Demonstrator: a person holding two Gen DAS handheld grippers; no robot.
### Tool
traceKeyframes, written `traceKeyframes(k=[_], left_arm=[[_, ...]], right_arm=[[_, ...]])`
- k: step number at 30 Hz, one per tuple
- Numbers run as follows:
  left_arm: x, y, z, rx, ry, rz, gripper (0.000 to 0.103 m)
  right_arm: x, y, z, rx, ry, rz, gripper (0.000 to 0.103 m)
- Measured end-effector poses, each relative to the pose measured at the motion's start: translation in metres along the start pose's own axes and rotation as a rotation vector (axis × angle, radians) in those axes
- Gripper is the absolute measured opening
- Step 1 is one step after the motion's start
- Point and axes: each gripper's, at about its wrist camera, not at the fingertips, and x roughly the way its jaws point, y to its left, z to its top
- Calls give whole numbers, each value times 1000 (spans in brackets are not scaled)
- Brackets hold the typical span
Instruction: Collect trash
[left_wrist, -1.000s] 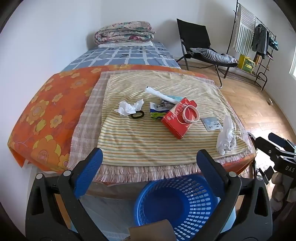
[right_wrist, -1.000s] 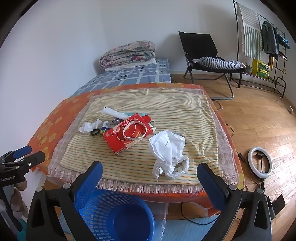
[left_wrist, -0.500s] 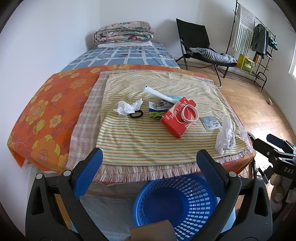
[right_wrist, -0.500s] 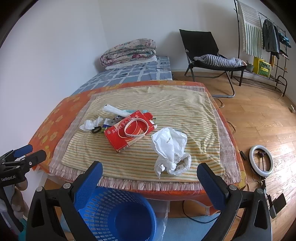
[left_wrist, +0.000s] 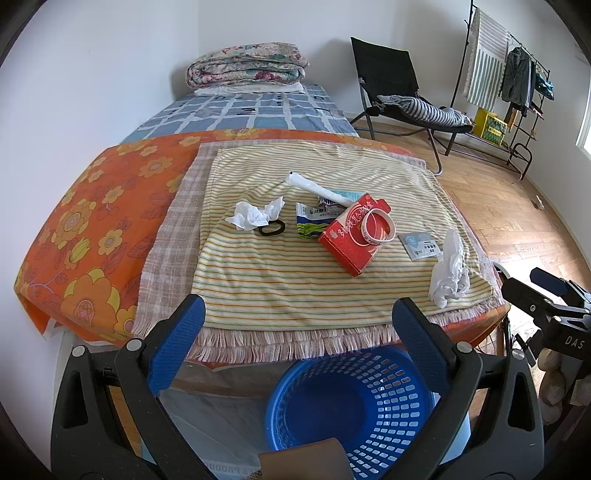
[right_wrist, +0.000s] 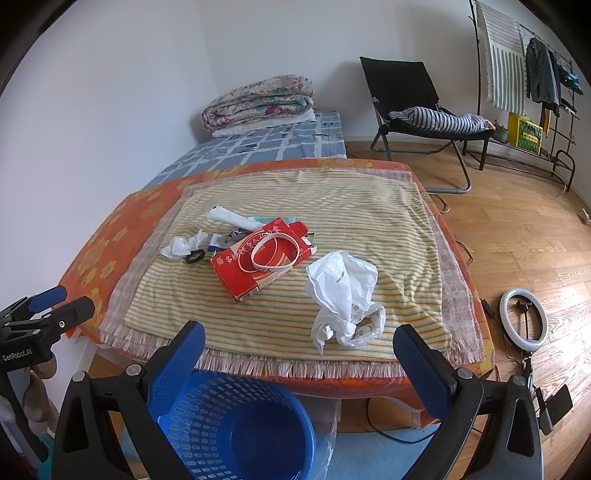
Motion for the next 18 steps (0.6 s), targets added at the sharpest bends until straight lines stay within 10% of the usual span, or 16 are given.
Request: traceKeyframes(k=[18], left_arm=[[0,0,0,1,0,-1,103]], right_arm=[[2,1,-2,-4,15,7,103]])
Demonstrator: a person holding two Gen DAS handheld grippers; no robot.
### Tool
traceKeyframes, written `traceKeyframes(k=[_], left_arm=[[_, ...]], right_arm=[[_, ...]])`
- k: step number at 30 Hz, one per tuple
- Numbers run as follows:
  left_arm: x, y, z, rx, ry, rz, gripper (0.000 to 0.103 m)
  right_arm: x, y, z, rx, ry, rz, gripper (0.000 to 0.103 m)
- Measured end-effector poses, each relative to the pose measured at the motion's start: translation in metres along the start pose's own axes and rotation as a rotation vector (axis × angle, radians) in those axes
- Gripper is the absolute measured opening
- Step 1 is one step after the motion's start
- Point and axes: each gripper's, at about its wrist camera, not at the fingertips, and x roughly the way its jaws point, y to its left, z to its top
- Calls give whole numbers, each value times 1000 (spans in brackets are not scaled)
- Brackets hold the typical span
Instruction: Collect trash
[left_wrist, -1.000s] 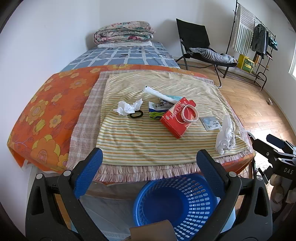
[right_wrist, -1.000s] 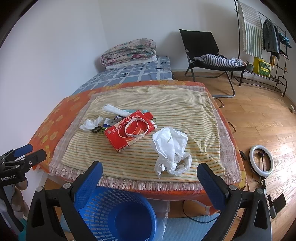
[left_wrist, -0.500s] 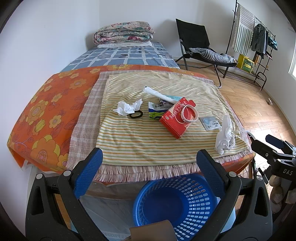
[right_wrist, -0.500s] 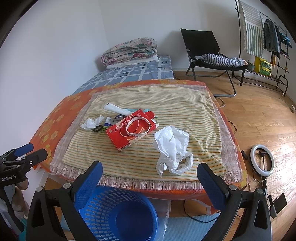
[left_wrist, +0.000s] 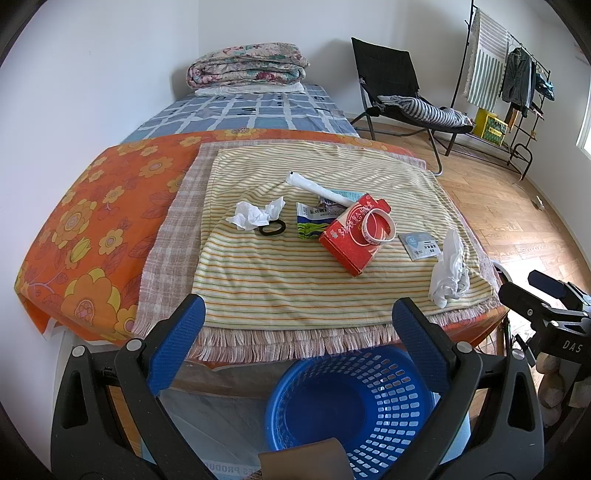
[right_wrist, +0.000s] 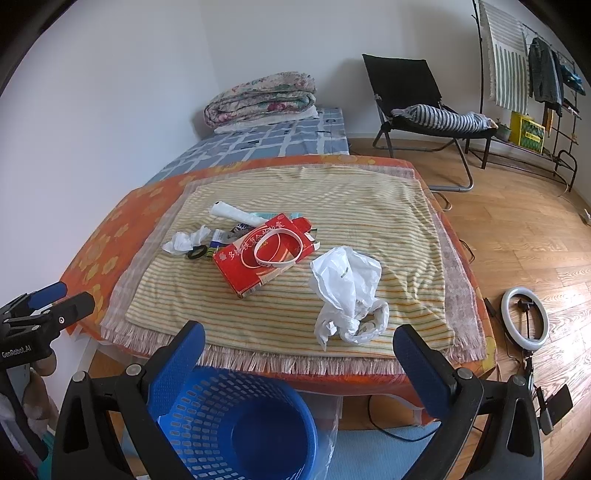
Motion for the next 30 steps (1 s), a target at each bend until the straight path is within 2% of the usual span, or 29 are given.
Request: traceKeyframes(k=[30], left_arm=[[0,2,0,-1,2,2,103]], right_arm=[[6,2,-2,0,32,8,103]])
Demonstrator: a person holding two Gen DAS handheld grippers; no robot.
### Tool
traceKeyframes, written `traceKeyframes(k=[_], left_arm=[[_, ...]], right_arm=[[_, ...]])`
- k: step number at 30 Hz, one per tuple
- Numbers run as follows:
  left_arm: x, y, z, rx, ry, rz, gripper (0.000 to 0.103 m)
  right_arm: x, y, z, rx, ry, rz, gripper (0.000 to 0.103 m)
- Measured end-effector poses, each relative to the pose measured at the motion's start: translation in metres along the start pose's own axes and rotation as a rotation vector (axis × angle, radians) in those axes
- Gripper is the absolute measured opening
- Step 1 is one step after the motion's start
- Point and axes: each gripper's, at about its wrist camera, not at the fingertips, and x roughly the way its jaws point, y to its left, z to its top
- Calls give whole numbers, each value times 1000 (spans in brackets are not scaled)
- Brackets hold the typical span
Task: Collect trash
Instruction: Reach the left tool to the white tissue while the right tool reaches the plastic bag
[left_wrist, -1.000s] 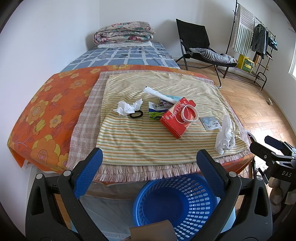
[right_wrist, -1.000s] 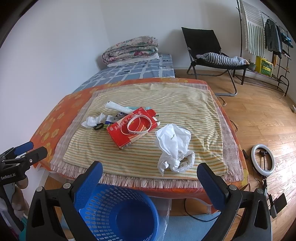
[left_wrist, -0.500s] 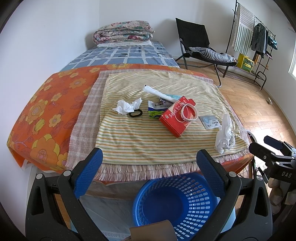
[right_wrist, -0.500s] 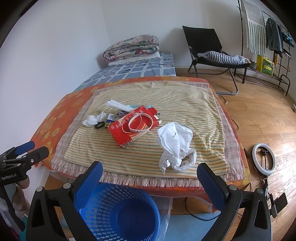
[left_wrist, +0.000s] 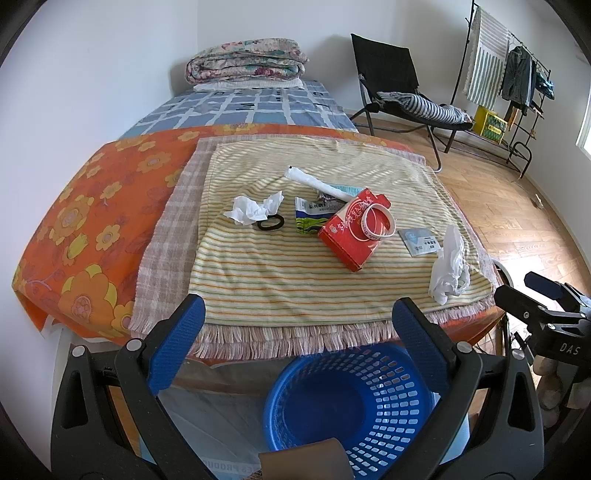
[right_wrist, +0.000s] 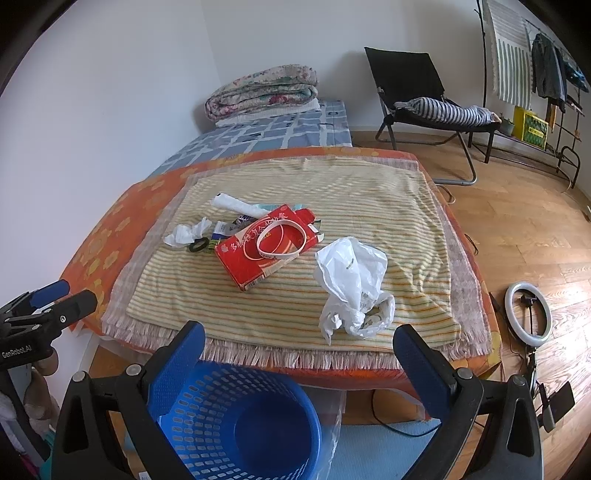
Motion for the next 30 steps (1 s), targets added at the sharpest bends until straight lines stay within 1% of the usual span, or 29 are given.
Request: traceKeyframes(k=[5,7,13,17,20,23,26,30], left_arm=[[2,-3,-1,-13,17,2,103],[6,-4,-6,-21,25,3,103],[30,12,-4,-59,69,4,103],[42,29,6,-100,101,-6,103],[51,37,15,-120,116,-2,103],[64,45,22,-125,133,18,103],[77,52,29,-130,150,20,103],[97,61,41,-129,170,34,103]], right_arm=[[6,-3,0,9,18,-11,103],[10,-5,-1,17,20,-25,103],[22,-14,-3,43,17,-31,103],[29,-19,-3,45,33,-49,103],[40,-23,-2,49,65,-72,103],[54,-31,0,78,120,-62,103],[68,-38,6,99,174,-41,103],[85,-42,16,108,216,-48,103]])
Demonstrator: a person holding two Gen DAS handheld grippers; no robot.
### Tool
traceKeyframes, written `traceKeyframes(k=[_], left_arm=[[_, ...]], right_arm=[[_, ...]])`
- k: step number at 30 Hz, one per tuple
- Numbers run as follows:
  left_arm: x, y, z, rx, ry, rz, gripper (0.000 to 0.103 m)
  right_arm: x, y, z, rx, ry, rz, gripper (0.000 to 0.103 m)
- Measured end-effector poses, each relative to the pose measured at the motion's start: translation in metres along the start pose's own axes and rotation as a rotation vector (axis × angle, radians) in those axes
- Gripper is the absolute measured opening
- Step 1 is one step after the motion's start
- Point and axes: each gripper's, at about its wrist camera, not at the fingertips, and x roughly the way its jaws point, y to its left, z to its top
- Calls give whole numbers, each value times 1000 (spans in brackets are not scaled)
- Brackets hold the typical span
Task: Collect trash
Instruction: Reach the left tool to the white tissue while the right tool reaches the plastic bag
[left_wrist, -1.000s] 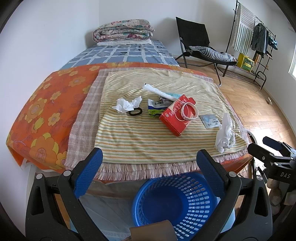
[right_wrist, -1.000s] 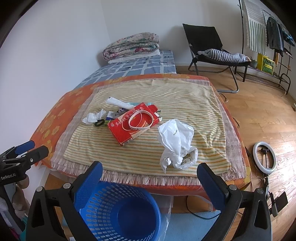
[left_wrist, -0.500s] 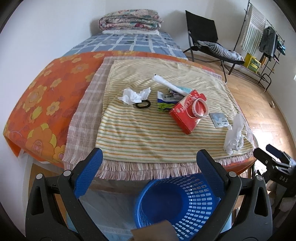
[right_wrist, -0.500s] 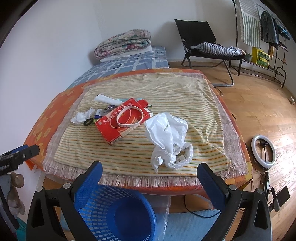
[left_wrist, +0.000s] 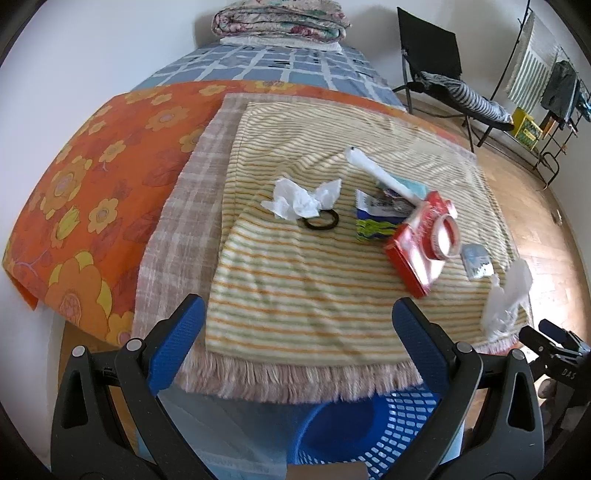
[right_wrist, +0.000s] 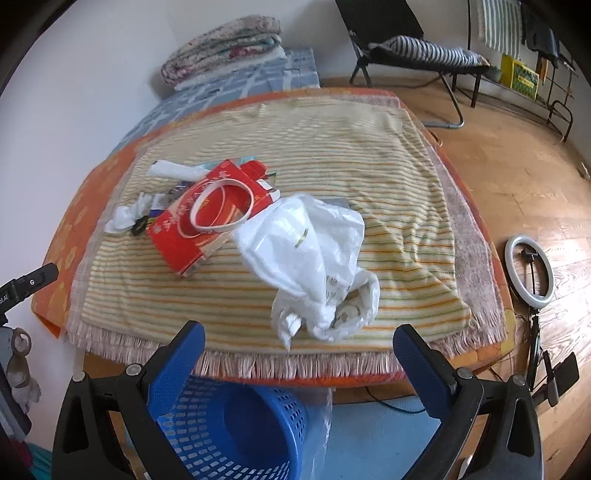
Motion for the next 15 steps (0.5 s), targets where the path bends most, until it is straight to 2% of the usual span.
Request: traceKeyframes(k=[7,15], left_arm=[[35,9,28,-26,30,3,103],[79,8,54,-53,47,21,96]], right_arm=[[19,6,21,-83,14,-83,103],[43,-3,28,-47,84,-107,103]])
